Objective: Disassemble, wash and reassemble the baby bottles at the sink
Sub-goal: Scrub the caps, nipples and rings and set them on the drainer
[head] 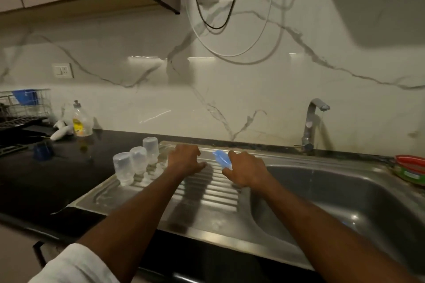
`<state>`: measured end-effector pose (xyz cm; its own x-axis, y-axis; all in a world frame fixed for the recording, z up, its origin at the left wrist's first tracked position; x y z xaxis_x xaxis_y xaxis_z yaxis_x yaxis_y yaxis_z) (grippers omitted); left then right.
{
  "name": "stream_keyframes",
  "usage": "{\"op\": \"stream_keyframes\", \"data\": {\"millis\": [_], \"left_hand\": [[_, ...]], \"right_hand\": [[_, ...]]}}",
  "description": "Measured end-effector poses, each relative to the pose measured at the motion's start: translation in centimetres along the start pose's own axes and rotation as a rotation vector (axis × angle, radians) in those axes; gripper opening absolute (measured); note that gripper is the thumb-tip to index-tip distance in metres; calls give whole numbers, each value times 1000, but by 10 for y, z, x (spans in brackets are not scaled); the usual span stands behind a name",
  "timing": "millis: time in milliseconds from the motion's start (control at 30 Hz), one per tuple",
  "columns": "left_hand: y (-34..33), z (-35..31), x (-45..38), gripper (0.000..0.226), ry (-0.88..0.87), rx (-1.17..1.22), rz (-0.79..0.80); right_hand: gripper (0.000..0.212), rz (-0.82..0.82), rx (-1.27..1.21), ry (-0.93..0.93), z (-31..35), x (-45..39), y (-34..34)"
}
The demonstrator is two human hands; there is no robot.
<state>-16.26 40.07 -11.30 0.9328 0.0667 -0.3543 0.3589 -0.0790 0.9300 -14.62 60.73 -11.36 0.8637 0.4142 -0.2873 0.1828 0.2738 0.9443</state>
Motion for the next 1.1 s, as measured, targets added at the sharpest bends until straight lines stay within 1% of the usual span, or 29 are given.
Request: {"op": "stream_keyframes", "data": {"millis": [133, 200, 267, 367, 400, 467, 533, 567, 600, 633, 700, 733, 767, 867, 933, 967, 1033, 1100], "left_hand": [[-11, -65, -4, 31, -134, 81, -10], [-18, -110, 0, 22, -213, 119, -22], [-31, -158, 4, 19, -273, 160, -17], [-60, -221, 10, 23, -316, 152, 60], [-76, -242, 11, 24, -343, 140, 104], [-106, -277, 16, 24, -396, 105, 243], [-136, -309, 21, 23, -494, 46, 434], [-152, -322, 23, 26, -559, 13, 529], [-162, -332, 23, 31, -615, -25, 590], [-168, -340, 21, 34, -655, -63, 615], [-178, -357, 10, 36, -686, -69, 588], [-184, -367, 5, 36, -694, -35, 570], [-190, -376, 2, 37, -702, 2, 559], [-210, -401, 7, 46, -787, 85, 517], [-222, -415, 16, 55, -849, 67, 501], [-227, -420, 19, 56, -855, 56, 510], [-237, -430, 20, 49, -836, 70, 536], [-243, -435, 24, 42, -823, 33, 544]], "right_hand": [[40, -62, 98, -18, -43, 23, 30], [39, -57, 149, -57, -78, 39, 42], [43, -38, 146, -119, -118, 59, 49], [51, 29, 122, -259, -173, 85, 44], [53, 66, 113, -301, -189, 94, 36], [54, 159, 131, -380, -217, 109, 21], [55, 297, 170, -463, -244, 123, 15], [57, 339, 150, -509, -256, 127, 14], [60, 354, 108, -547, -265, 128, 16], [65, 347, 60, -581, -272, 126, 18], [81, 277, 33, -621, -289, 119, 18], [81, 256, 30, -645, -304, 116, 11], [76, 238, 37, -672, -313, 115, 6], [47, 214, 157, -704, -311, 117, 7], [43, 223, 210, -695, -307, 114, 5], [44, 224, 210, -701, -306, 111, 3], [43, 214, 206, -714, -306, 108, 0], [41, 209, 224, -720, -307, 108, 0]]}}
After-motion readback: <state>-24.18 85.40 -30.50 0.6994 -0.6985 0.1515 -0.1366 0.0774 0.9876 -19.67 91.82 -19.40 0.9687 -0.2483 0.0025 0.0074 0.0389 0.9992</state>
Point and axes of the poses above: each hand's wrist, its own x-axis away from the middle knuckle, its own y-axis out of the back of the hand, z = x × y, the point moved 5 cm from there along -x, towards the middle knuckle, and after that the axes turned 1 degree about -y, right-handed, at the moved point
